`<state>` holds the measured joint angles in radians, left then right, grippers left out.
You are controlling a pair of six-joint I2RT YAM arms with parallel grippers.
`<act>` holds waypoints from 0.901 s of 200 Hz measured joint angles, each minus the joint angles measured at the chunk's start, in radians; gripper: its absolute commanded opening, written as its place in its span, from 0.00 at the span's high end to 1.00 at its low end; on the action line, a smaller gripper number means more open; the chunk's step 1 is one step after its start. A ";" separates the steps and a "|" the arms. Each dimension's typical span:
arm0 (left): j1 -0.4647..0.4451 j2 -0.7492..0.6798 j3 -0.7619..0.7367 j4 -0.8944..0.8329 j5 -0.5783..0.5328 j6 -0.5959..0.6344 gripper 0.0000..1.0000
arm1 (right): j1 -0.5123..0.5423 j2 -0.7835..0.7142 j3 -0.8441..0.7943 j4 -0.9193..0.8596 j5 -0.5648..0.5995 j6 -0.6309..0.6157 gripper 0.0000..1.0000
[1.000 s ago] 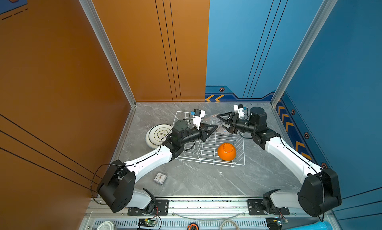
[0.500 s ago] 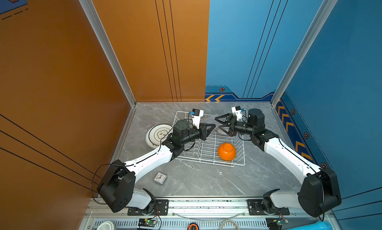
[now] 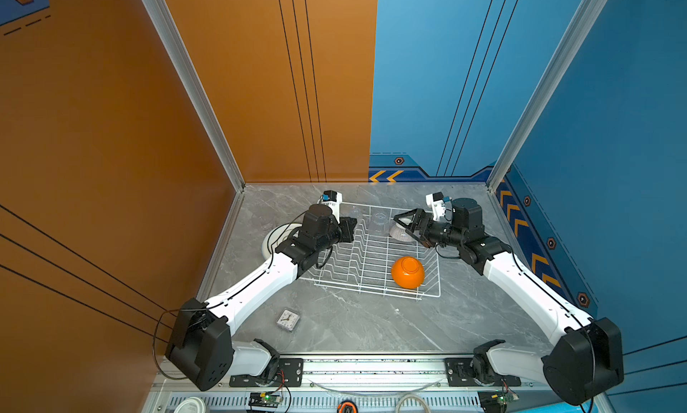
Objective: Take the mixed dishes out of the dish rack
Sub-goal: 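Carry the cup with the left gripper toward the plates while right withdraws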
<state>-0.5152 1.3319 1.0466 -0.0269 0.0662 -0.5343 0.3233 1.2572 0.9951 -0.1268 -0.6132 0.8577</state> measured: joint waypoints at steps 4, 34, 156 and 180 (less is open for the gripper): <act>0.012 -0.007 0.015 -0.025 -0.020 0.008 1.00 | 0.000 -0.003 0.000 -0.013 0.010 -0.012 0.06; 0.123 -0.030 0.119 -0.191 -0.121 0.038 1.00 | -0.004 -0.007 0.000 -0.082 0.060 -0.075 0.07; 0.408 0.569 0.640 -0.518 -0.134 0.105 1.00 | -0.010 -0.117 -0.031 -0.287 0.238 -0.274 0.05; 0.417 0.662 0.729 -0.577 -0.132 0.117 1.00 | -0.010 -0.141 -0.054 -0.305 0.257 -0.286 0.04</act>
<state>-0.0982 1.9938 1.7760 -0.6037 -0.0662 -0.4171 0.3138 1.1164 0.9413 -0.4316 -0.3561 0.5713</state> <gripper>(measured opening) 0.089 0.952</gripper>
